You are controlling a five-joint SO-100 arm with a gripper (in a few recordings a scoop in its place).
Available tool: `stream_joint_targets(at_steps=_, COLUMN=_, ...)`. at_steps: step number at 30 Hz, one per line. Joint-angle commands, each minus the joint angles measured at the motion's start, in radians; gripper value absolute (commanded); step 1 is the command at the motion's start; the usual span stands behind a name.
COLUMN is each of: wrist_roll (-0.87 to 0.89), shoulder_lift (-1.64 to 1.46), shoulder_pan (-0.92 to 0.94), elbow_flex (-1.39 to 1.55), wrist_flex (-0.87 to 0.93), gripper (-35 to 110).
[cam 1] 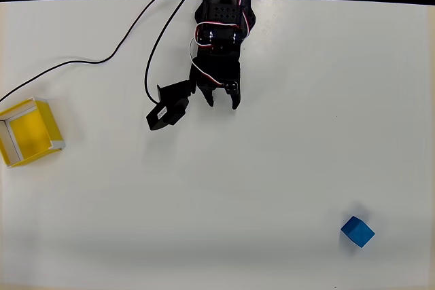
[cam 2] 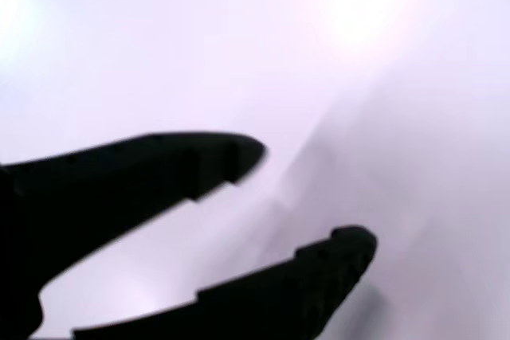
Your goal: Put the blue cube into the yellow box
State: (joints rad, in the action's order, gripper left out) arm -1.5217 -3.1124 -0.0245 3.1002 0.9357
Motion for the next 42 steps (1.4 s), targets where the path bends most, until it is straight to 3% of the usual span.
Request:
stream_joint_targets(at_steps=1, wrist_roll=-0.023, shoulder_lift=0.183, shoulder_pan=-0.04, elbow_flex=-0.187, wrist_flex=-0.353, gripper=39)
stream_joint_targets(at_steps=10, wrist_roll=-0.064, shoulder_lift=0.689, shoulder_pan=-0.126, elbow_flex=-0.419, wrist_flex=-0.96, gripper=45)
stream_joint_targets(at_steps=17, wrist_roll=-0.037, shoulder_lift=1.06, shoulder_pan=-0.204, elbow_flex=-0.707, wrist_flex=-1.186, gripper=46)
stream_joint_targets(at_steps=23, wrist_roll=0.071, shoulder_lift=1.298, shoulder_pan=-0.255, elbow_flex=-1.048, wrist_flex=-1.149, gripper=43)
stream_joint_targets(at_steps=33, wrist_roll=0.064, shoulder_lift=1.609, shoulder_pan=-0.33, elbow_flex=-1.402, wrist_flex=-1.131, gripper=55)
stream_joint_targets(at_steps=42, wrist_roll=0.086, shoulder_lift=1.862, shoulder_pan=-0.382, elbow_flex=-1.667, wrist_flex=-1.111, gripper=54)
